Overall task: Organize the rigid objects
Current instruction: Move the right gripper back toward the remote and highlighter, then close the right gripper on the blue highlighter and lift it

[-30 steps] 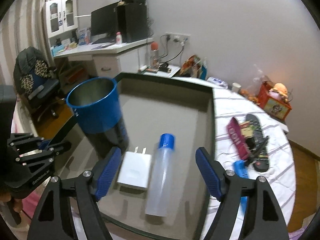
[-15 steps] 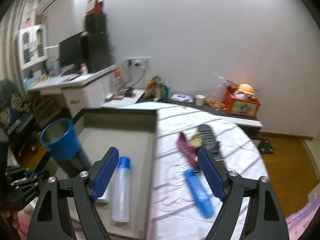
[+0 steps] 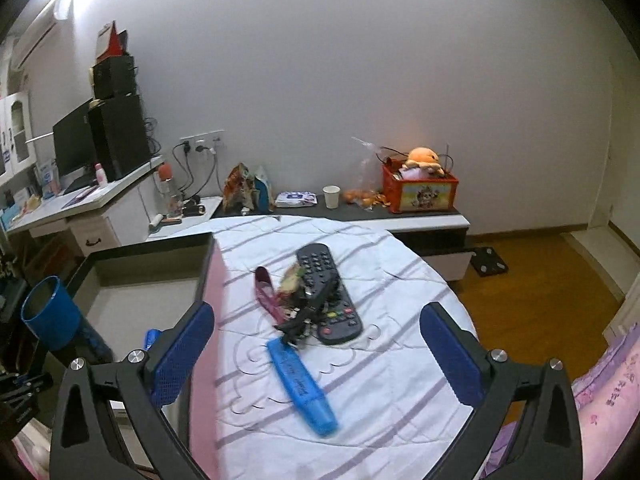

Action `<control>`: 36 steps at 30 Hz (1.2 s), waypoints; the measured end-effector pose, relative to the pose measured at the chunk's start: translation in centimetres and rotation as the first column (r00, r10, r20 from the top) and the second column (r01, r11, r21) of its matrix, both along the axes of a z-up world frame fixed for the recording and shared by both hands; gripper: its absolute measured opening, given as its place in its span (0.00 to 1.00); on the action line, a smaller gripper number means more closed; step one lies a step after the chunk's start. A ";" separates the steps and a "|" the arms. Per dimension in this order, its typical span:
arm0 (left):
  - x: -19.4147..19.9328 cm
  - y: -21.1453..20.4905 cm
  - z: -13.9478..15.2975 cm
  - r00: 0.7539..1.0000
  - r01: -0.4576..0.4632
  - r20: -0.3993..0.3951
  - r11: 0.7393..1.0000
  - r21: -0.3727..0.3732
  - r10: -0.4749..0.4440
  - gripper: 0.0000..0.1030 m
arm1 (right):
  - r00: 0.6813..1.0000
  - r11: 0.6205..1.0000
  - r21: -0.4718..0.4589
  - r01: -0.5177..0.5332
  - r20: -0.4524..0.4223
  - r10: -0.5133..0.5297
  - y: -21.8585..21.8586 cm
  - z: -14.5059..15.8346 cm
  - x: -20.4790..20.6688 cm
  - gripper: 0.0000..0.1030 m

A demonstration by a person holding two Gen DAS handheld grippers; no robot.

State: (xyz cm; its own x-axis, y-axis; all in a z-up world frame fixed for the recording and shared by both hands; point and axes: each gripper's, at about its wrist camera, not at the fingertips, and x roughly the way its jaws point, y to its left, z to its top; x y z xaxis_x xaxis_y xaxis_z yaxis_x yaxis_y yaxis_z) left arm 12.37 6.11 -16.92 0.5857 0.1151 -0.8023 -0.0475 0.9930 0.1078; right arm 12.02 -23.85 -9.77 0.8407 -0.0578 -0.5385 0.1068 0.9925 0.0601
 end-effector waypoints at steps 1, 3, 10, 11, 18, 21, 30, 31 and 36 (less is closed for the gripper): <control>0.0 0.0 0.0 1.000 0.000 0.000 1.000 0.000 0.000 0.09 | 1.000 1.000 0.003 0.007 -0.009 -0.007 -0.4 -0.3 0.0 1.00; 0.0 0.0 0.0 1.000 0.000 0.000 1.000 -0.001 0.000 0.09 | 1.000 1.000 0.011 0.020 -0.019 -0.020 -1.1 -0.7 -0.1 1.00; 0.0 0.0 0.0 1.000 0.000 0.000 1.000 -0.001 0.000 0.09 | 0.997 0.999 0.024 0.040 -0.063 -0.039 -2.9 -2.0 -0.3 1.00; 0.0 0.0 0.0 1.000 0.000 0.000 1.000 -0.001 0.000 0.09 | 0.997 0.999 0.022 0.039 -0.067 -0.038 -2.9 -2.1 -0.2 1.00; 0.0 0.0 0.0 1.000 0.000 0.000 1.000 0.001 0.000 0.09 | 0.991 1.000 0.012 -0.001 -0.136 0.003 -2.5 -4.2 0.2 1.00; 0.0 0.0 0.0 1.000 0.000 0.000 1.000 0.000 0.000 0.09 | 0.986 1.000 0.003 -0.030 -0.163 0.030 -1.8 -5.3 0.1 1.00; 0.0 0.0 0.1 1.000 0.000 -0.001 1.000 0.002 0.000 0.09 | 0.963 0.993 -0.016 -0.114 -0.246 0.107 -0.3 -7.5 1.2 1.00; 0.0 0.0 0.1 1.000 0.000 -0.001 1.000 0.002 0.000 0.09 | 0.960 0.993 -0.006 -0.121 -0.256 0.115 -0.3 -7.7 1.4 1.00; 0.0 0.0 0.1 1.000 0.000 -0.001 1.000 0.002 0.000 0.09 | 0.943 0.990 0.037 -0.133 -0.303 0.138 -0.7 -8.4 2.2 1.00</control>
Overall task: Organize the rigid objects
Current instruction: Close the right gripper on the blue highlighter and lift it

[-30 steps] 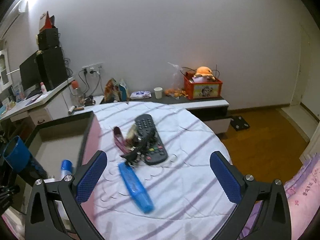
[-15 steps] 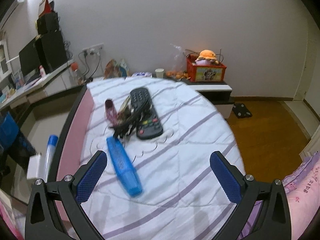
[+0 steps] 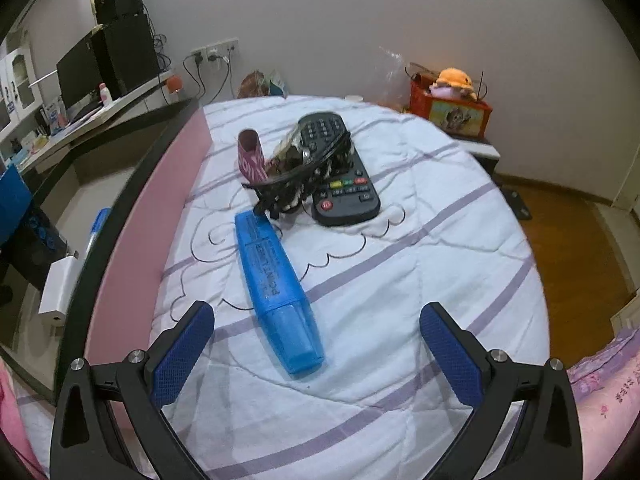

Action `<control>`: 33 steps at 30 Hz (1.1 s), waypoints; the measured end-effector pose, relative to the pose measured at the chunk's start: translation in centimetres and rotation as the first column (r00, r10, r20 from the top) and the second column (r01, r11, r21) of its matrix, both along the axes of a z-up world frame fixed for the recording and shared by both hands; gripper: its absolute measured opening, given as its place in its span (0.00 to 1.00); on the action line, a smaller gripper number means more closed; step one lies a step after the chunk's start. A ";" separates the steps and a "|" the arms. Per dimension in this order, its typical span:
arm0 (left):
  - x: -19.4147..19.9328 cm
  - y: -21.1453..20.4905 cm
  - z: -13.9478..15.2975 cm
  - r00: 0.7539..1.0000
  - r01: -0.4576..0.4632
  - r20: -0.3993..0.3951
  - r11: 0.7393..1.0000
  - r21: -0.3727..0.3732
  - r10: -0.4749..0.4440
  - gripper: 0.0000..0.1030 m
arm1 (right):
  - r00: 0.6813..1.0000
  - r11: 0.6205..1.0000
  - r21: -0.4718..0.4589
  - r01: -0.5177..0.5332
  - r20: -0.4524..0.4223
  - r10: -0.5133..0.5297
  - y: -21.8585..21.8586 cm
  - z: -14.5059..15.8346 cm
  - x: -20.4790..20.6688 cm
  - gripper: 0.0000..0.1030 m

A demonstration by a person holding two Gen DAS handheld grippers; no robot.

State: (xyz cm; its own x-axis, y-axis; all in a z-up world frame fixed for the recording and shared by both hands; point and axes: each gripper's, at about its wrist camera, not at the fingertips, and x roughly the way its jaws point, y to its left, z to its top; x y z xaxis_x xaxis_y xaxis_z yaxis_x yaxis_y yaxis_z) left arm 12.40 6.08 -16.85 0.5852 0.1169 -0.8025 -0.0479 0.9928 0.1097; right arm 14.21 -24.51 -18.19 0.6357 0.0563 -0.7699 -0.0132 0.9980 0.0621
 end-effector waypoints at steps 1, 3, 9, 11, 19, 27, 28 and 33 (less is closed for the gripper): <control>0.0 0.0 0.0 1.000 0.000 0.000 1.000 -0.001 0.000 0.09 | 1.000 1.000 0.003 0.000 -0.006 0.000 0.0 -0.1 0.1 1.00; -0.1 0.0 0.0 1.000 -0.001 0.000 1.000 0.000 0.001 0.09 | 1.000 1.000 0.000 -0.004 -0.021 0.004 0.0 -0.3 0.3 0.95; -0.1 0.0 0.0 1.000 0.000 0.000 1.000 0.000 0.000 0.09 | 1.000 0.999 -0.007 -0.031 -0.002 0.031 0.3 0.1 0.1 0.61; -0.1 0.0 0.0 1.000 0.000 0.000 1.000 -0.001 0.000 0.09 | 0.999 0.999 0.013 -0.043 0.003 0.043 0.1 0.1 0.0 0.53; 0.0 0.0 0.0 1.000 0.000 0.000 1.000 -0.001 0.000 0.09 | 1.000 0.998 0.055 -0.016 -0.018 0.017 -0.1 0.6 -1.7 0.27; 0.0 -0.1 0.0 1.000 0.001 0.000 1.000 0.000 -0.001 0.10 | 0.997 0.998 0.036 -0.057 -0.043 0.058 2.0 0.7 -3.0 0.27; -0.1 -0.1 0.0 1.000 0.003 -0.001 1.000 0.000 -0.003 0.10 | 0.997 0.998 0.033 -0.053 -0.047 0.055 1.9 0.6 -2.7 0.27; -0.2 0.0 0.1 1.000 0.003 -0.002 1.000 -0.002 -0.003 0.10 | 0.996 0.996 -0.022 -0.081 -0.043 0.080 2.4 0.8 -1.1 0.41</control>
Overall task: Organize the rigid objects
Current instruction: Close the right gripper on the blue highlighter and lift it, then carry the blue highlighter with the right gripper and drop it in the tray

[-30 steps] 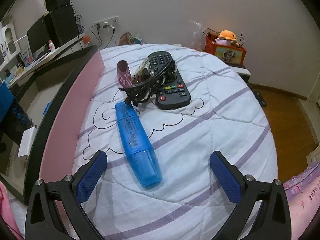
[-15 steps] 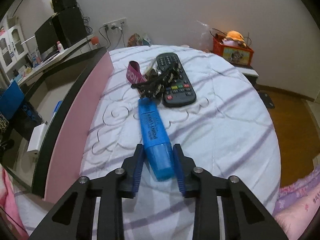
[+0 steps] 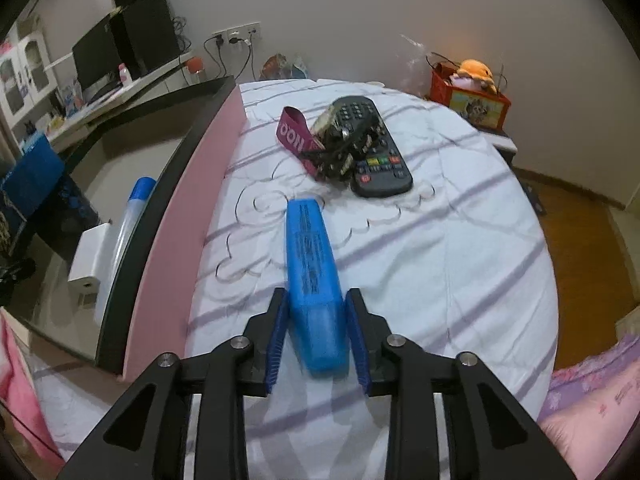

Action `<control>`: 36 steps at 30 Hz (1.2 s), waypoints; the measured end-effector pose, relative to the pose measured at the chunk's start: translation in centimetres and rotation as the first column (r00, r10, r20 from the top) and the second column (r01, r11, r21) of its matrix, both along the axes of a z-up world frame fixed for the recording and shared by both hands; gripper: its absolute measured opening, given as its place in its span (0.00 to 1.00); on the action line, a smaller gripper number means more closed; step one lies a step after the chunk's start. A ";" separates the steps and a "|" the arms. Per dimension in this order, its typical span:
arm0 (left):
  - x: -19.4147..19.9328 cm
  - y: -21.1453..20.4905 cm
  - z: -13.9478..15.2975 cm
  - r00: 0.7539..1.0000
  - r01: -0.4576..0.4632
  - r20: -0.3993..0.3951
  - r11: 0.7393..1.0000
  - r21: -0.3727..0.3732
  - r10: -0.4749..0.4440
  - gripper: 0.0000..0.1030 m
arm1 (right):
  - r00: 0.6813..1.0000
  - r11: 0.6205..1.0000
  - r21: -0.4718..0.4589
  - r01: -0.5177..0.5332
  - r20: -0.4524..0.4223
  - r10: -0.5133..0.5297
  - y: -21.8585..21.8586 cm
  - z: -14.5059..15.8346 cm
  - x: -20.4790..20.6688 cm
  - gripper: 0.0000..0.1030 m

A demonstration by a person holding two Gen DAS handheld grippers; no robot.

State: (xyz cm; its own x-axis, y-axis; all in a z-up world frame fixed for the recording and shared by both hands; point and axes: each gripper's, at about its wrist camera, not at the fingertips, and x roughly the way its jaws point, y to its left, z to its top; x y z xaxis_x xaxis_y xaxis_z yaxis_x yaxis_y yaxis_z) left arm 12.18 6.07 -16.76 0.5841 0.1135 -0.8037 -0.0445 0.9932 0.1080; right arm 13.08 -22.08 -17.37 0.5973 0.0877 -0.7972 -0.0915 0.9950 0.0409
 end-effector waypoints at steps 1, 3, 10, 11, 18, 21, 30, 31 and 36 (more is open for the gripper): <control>0.1 -0.1 0.0 1.000 0.001 0.000 1.000 -0.001 -0.001 0.10 | 1.000 1.000 -0.017 -0.008 -0.005 0.008 0.3 0.0 0.4 0.44; 0.1 -0.1 0.0 1.000 0.000 0.000 1.000 -0.001 0.000 0.10 | 1.000 0.999 -0.024 -0.024 0.004 0.024 0.7 0.0 0.8 0.46; 0.1 -0.1 0.0 1.000 0.001 -0.001 1.000 0.000 -0.001 0.10 | 1.000 1.000 0.007 0.003 0.005 -0.003 0.6 -0.4 1.5 0.26; 0.1 -0.1 0.0 1.000 0.001 0.000 1.000 0.000 -0.001 0.10 | 1.000 1.000 0.009 0.009 0.010 -0.009 0.6 -0.3 1.4 0.26; 0.1 -0.1 0.0 1.000 0.001 -0.001 1.000 0.000 -0.001 0.11 | 0.996 0.998 0.038 0.049 0.071 -0.052 0.5 1.5 0.3 0.26; 0.1 -0.1 0.0 1.000 0.001 0.000 1.000 0.000 -0.001 0.11 | 0.990 0.997 0.055 0.058 0.122 -0.065 0.6 3.1 -0.6 0.26; 0.0 -0.1 0.0 1.000 0.004 -0.001 1.000 -0.004 -0.004 0.11 | 0.970 0.994 0.055 0.092 0.220 -0.102 0.9 6.8 -1.2 0.26; 0.0 -0.1 0.0 1.000 0.004 -0.001 1.000 -0.004 -0.004 0.11 | 0.968 0.995 0.051 0.090 0.229 -0.099 1.1 7.1 -1.2 0.26; 0.0 -0.1 0.0 1.000 0.004 -0.001 1.000 -0.003 -0.004 0.11 | 0.958 0.995 0.047 0.084 0.270 -0.093 1.7 9.0 -1.1 0.26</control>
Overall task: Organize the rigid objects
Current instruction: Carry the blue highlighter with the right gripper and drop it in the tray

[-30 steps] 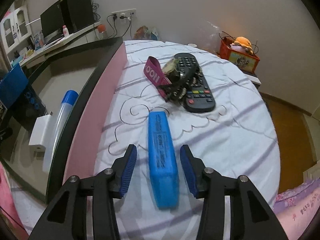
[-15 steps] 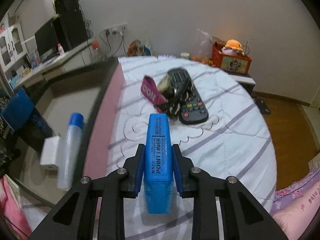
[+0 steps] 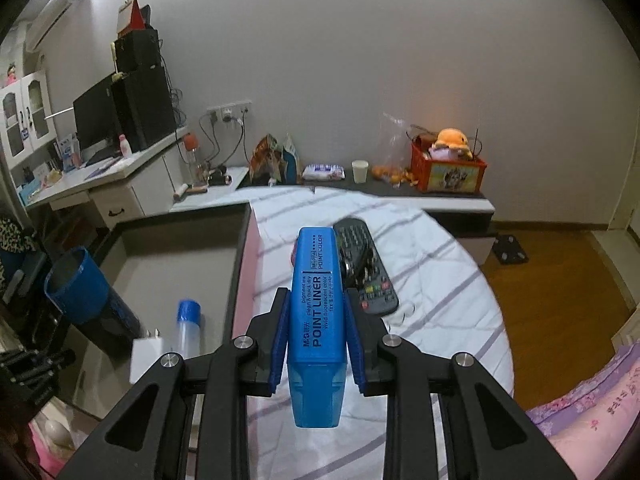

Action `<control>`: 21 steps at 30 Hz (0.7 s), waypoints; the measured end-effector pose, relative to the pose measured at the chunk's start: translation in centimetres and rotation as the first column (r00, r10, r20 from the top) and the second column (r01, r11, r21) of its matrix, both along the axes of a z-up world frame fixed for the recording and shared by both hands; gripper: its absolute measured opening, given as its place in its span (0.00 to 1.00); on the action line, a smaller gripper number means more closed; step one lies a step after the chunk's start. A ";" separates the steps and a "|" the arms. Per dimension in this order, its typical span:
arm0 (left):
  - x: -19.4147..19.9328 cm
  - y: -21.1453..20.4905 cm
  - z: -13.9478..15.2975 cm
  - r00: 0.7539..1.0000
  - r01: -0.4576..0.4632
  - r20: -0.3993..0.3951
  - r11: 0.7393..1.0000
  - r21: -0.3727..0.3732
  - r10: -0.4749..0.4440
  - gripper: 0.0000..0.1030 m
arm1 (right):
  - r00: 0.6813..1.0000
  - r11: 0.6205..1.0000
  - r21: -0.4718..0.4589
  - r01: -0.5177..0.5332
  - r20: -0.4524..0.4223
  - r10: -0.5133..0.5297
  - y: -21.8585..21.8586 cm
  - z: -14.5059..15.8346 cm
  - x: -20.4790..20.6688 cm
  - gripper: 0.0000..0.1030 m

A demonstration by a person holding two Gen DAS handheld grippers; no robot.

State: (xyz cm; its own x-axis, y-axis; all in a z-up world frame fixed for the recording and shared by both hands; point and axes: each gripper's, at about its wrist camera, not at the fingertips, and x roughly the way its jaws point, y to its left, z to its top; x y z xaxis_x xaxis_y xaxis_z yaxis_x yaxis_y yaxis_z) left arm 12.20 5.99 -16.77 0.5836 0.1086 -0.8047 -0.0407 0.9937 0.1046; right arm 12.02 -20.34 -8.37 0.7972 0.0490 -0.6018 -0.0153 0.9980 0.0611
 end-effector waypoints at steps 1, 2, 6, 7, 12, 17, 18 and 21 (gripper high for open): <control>0.0 0.0 0.0 1.000 0.000 0.000 1.000 0.000 0.000 0.11 | 1.000 1.000 -0.007 -0.004 0.012 0.004 0.3 0.6 0.1 0.26; 0.0 0.0 0.0 1.000 -0.001 0.000 1.000 0.000 0.001 0.11 | 1.000 1.000 -0.015 -0.006 0.018 0.007 0.5 0.9 0.1 0.26; 0.1 0.0 0.0 1.000 0.003 -0.001 1.000 -0.001 -0.003 0.12 | 0.998 0.999 -0.028 -0.028 0.050 0.029 1.4 2.4 0.3 0.26; 0.1 -0.1 -0.1 1.000 0.004 -0.001 1.000 -0.001 -0.004 0.12 | 0.998 0.999 -0.030 -0.035 0.057 0.037 1.7 2.8 0.5 0.26; 0.2 -0.2 -0.1 1.000 0.009 -0.004 1.000 0.001 -0.009 0.12 | 0.996 0.997 -0.036 -0.073 0.053 0.075 2.7 3.1 1.5 0.26; 0.2 -0.3 0.0 1.000 0.009 -0.004 1.000 0.001 -0.009 0.12 | 0.990 0.991 0.002 -0.137 0.018 0.137 4.1 2.5 2.6 0.26; 0.2 -0.3 0.0 1.000 0.009 -0.004 1.000 0.001 -0.009 0.12 | 0.989 0.989 0.006 -0.149 0.006 0.149 4.4 2.3 2.9 0.26; 0.2 -0.3 0.0 1.000 0.010 -0.004 1.000 0.001 -0.010 0.12 | 0.982 0.982 0.033 -0.186 -0.028 0.187 5.4 1.3 3.8 0.26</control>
